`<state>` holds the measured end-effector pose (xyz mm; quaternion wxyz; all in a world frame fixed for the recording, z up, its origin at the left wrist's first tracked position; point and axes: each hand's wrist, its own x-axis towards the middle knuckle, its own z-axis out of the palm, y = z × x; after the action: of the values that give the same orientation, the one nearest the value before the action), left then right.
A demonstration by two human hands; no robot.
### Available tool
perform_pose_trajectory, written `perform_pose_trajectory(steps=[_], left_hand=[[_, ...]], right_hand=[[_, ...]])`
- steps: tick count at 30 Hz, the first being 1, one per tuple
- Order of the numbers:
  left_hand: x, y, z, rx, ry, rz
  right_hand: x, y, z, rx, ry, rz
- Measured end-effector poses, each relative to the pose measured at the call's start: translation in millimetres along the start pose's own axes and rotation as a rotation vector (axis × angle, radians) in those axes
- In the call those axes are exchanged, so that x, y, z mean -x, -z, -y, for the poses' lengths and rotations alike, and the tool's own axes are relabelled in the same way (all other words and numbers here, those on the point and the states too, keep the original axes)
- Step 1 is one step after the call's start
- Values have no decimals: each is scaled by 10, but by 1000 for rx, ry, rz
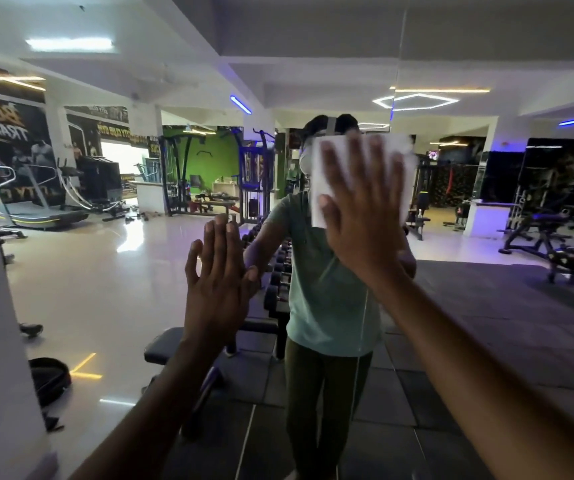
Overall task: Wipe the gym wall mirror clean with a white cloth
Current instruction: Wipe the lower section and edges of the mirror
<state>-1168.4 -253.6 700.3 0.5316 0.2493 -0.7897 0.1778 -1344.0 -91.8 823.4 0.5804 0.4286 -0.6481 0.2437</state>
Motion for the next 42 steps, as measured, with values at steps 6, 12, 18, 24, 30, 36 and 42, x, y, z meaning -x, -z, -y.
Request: perform_pose_trajectory(steps=[6, 12, 18, 24, 30, 36, 42], left_hand=[[-11, -18, 6, 23, 3, -16], [1, -29, 61, 39, -3, -25], [466, -244, -32, 40, 40, 18], [748, -388, 165, 41, -19, 12], [905, -319, 195, 129, -14, 29], [1181, -463, 297, 161, -46, 4], [1187, -679, 132, 130, 37, -66]], right_hand=[[266, -152, 727, -58, -68, 107], [264, -130, 423, -11, 311, 161], [476, -145, 472, 95, -124, 84], [340, -401, 1372, 16, 278, 168], [392, -259, 651, 130, 451, 186], [455, -417, 1236, 135, 346, 139], [613, -499, 1194, 154, 682, 163]])
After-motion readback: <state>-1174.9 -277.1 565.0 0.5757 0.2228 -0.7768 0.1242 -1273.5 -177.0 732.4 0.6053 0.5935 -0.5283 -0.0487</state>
